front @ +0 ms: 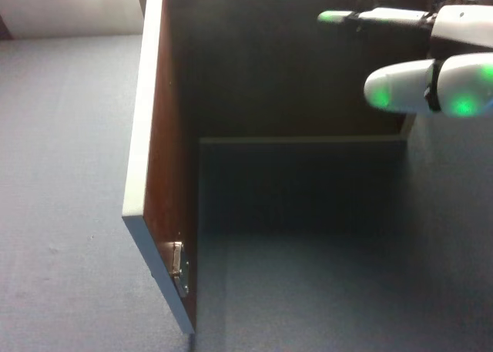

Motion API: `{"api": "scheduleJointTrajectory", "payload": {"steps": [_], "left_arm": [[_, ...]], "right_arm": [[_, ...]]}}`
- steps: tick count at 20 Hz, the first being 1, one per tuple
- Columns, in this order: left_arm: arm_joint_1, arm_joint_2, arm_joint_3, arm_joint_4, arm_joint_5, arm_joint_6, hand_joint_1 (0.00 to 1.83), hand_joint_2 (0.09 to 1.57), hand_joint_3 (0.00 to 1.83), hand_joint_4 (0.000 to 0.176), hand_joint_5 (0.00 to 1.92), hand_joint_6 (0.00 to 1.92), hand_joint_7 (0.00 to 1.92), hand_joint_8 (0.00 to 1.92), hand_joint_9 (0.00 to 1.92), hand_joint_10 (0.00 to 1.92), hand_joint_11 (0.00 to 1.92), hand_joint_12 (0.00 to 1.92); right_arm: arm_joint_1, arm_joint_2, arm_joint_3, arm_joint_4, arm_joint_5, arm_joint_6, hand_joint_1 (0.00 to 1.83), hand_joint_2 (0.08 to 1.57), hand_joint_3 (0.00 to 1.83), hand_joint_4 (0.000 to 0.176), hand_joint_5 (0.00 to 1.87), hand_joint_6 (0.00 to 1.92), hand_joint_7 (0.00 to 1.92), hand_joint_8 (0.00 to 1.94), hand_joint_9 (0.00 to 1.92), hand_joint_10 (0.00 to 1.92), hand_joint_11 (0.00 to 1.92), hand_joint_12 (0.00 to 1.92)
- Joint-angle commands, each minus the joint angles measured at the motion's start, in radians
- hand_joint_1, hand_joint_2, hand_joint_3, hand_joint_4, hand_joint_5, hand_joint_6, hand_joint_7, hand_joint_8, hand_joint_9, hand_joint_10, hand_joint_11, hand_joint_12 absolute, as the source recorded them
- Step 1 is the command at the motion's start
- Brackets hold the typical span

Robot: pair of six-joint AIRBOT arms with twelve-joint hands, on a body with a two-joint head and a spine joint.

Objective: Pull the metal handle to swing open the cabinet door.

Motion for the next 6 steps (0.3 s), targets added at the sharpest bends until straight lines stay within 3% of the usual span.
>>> {"api": "scheduleJointTrajectory", "payload": {"steps": [1,6], "left_arm": [[-0.014,0.014,-0.001,-0.1,0.04,-0.004,0.0,1.57,0.03,0.0,0.26,0.0,0.29,0.0,0.27,0.0,0.0,0.65],[-0.014,0.016,-0.01,-0.117,0.094,-0.014,0.0,1.57,0.03,0.0,0.27,0.0,0.3,0.0,0.28,0.0,0.0,0.67]], "right_arm": [[-0.004,0.017,-0.001,0.011,0.153,0.007,0.0,1.57,0.11,0.0,0.04,0.0,0.05,0.0,0.04,0.0,0.0,0.26],[-0.022,0.033,0.007,0.025,0.197,0.007,0.0,1.57,0.1,0.0,0.05,0.01,0.06,0.0,0.05,0.0,0.0,0.26]]}}
